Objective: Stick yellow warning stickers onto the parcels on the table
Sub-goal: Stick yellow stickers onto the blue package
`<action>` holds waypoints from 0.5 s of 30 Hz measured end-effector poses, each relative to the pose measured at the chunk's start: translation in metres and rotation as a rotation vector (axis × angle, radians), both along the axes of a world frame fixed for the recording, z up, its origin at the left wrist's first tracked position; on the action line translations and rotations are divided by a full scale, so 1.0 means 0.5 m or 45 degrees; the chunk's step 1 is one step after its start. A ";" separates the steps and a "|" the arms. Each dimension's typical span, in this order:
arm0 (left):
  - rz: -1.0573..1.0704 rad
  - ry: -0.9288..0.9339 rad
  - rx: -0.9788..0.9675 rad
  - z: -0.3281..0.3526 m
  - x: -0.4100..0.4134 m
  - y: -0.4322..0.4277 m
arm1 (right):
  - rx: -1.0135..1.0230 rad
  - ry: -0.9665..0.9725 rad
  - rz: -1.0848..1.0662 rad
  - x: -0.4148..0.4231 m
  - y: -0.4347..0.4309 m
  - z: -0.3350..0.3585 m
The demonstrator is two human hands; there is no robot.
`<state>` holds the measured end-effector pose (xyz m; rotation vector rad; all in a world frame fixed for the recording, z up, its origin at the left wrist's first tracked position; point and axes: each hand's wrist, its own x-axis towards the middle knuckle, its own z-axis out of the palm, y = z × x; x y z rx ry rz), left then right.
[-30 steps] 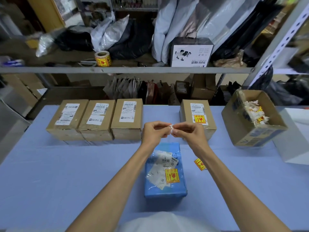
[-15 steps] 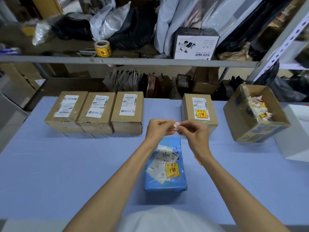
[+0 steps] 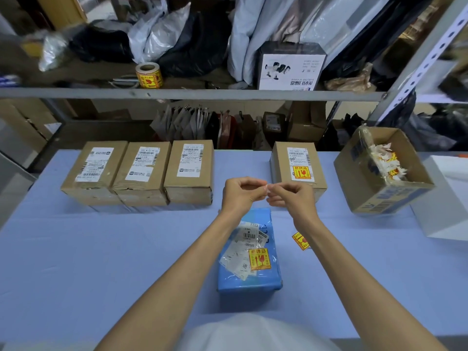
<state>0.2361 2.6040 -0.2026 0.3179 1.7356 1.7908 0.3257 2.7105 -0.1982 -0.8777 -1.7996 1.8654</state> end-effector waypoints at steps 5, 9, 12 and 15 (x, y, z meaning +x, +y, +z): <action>-0.054 0.234 -0.144 -0.023 0.009 -0.002 | 0.188 -0.165 0.025 0.000 0.011 -0.005; -0.087 0.320 -0.200 -0.022 0.010 0.011 | 0.583 -0.208 -0.021 -0.001 0.002 -0.020; -0.147 0.244 -0.116 -0.013 0.009 0.019 | 0.921 -0.180 -0.021 0.002 0.004 -0.023; -0.208 0.231 -0.123 -0.003 0.010 0.031 | 1.032 -0.166 0.016 0.012 0.015 -0.024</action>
